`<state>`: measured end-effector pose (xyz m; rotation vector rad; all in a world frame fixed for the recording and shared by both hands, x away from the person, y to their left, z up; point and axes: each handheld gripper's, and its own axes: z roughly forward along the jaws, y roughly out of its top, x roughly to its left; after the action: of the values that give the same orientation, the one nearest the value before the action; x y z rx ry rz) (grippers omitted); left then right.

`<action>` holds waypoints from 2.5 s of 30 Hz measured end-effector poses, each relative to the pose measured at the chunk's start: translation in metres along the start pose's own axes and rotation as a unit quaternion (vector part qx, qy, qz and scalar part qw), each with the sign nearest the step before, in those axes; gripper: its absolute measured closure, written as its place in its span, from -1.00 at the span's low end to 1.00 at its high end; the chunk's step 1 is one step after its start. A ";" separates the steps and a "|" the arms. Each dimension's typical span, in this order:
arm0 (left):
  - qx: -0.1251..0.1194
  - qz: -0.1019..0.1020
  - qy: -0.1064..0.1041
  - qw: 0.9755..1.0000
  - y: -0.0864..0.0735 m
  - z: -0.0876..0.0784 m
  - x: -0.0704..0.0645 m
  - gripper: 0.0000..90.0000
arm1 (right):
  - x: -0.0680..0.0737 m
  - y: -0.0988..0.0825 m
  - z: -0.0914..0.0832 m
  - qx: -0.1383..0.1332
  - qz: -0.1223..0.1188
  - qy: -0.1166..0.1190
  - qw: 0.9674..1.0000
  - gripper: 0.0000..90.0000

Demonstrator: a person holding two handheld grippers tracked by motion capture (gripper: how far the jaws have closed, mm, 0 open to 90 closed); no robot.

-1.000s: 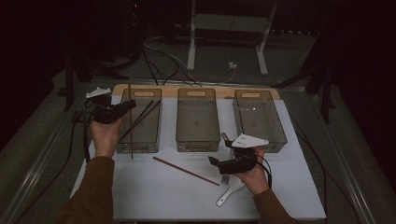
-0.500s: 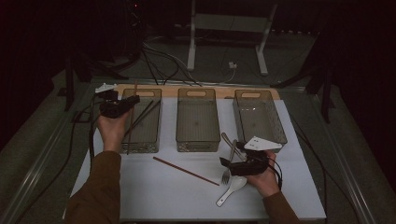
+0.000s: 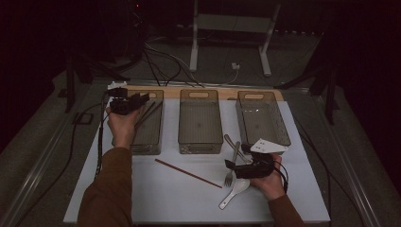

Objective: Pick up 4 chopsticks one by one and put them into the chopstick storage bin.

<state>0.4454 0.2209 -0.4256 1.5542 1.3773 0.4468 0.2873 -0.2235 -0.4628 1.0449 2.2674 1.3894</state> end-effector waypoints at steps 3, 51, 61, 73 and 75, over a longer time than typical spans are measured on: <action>-0.001 0.004 0.014 1.000 -0.001 -0.002 -0.002 -0.46 | 0.001 0.000 0.000 -0.001 0.000 0.001 1.000 -0.79; -0.046 0.134 -0.075 0.987 -0.079 -0.122 -0.050 -0.98 | 0.028 0.042 0.053 0.046 -0.031 0.030 0.998 -0.92; -0.039 0.130 -0.068 0.988 -0.106 -0.134 -0.048 -0.98 | 0.044 0.048 0.079 0.087 -0.061 0.040 0.994 -0.91; -0.037 0.120 -0.066 0.990 -0.116 -0.140 -0.041 -0.98 | 0.065 0.046 0.108 0.124 -0.082 0.056 0.987 -0.82; -0.038 0.118 -0.066 0.990 -0.117 -0.141 -0.041 -0.98 | 0.068 0.044 0.114 0.131 -0.085 0.059 0.986 -0.81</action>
<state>0.2591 0.2287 -0.4453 1.6595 1.0682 0.5232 0.3236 -0.0890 -0.4727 0.8348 2.6110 1.1361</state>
